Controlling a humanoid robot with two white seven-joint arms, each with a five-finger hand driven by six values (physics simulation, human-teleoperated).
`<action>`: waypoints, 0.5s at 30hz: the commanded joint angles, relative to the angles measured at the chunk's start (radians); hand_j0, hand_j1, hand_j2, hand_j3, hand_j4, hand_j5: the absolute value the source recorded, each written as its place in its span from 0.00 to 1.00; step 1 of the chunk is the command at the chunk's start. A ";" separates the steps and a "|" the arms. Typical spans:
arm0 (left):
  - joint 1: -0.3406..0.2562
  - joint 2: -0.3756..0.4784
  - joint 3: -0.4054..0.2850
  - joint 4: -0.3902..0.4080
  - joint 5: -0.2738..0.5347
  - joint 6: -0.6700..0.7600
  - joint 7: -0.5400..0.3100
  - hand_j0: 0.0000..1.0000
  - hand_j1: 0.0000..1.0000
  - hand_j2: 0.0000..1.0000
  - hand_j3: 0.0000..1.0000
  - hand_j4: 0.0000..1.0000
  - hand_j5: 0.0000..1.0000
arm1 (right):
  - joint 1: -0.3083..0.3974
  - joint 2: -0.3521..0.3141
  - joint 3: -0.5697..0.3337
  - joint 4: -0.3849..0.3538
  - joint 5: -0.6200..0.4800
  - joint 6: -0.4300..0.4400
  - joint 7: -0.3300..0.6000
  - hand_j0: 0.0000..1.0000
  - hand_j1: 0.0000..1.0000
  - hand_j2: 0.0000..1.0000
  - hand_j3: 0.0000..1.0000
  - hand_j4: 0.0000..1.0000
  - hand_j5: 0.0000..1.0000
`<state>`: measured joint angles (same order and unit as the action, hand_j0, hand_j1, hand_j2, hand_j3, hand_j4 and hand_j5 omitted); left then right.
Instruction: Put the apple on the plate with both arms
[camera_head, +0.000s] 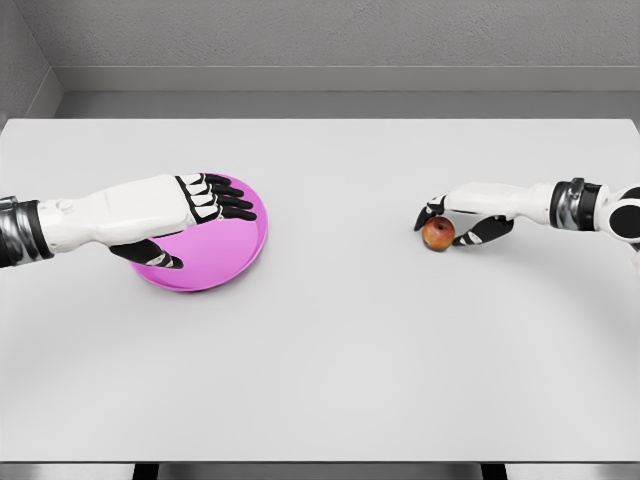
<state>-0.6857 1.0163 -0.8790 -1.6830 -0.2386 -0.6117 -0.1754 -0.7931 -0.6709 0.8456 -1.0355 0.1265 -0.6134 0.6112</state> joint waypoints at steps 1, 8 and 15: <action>0.000 0.001 0.000 0.000 0.007 0.001 0.001 1.00 1.00 1.00 1.00 1.00 1.00 | 0.000 -0.001 -0.002 0.000 -0.010 0.003 0.000 0.62 0.62 0.62 0.62 0.62 0.62; 0.000 0.001 0.000 0.000 0.007 0.001 0.001 1.00 1.00 1.00 1.00 1.00 1.00 | 0.002 -0.001 0.006 -0.005 -0.102 0.003 0.000 0.63 0.63 0.63 0.63 0.63 0.63; 0.000 0.001 0.002 0.000 0.007 0.001 0.001 1.00 1.00 1.00 1.00 1.00 1.00 | -0.006 0.020 0.162 -0.193 -0.214 0.003 0.000 0.64 0.64 0.64 0.64 0.64 0.64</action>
<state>-0.6857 1.0163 -0.8787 -1.6828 -0.2393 -0.6117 -0.1754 -0.8007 -0.6620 0.9670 -1.1752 -0.0585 -0.6134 0.6111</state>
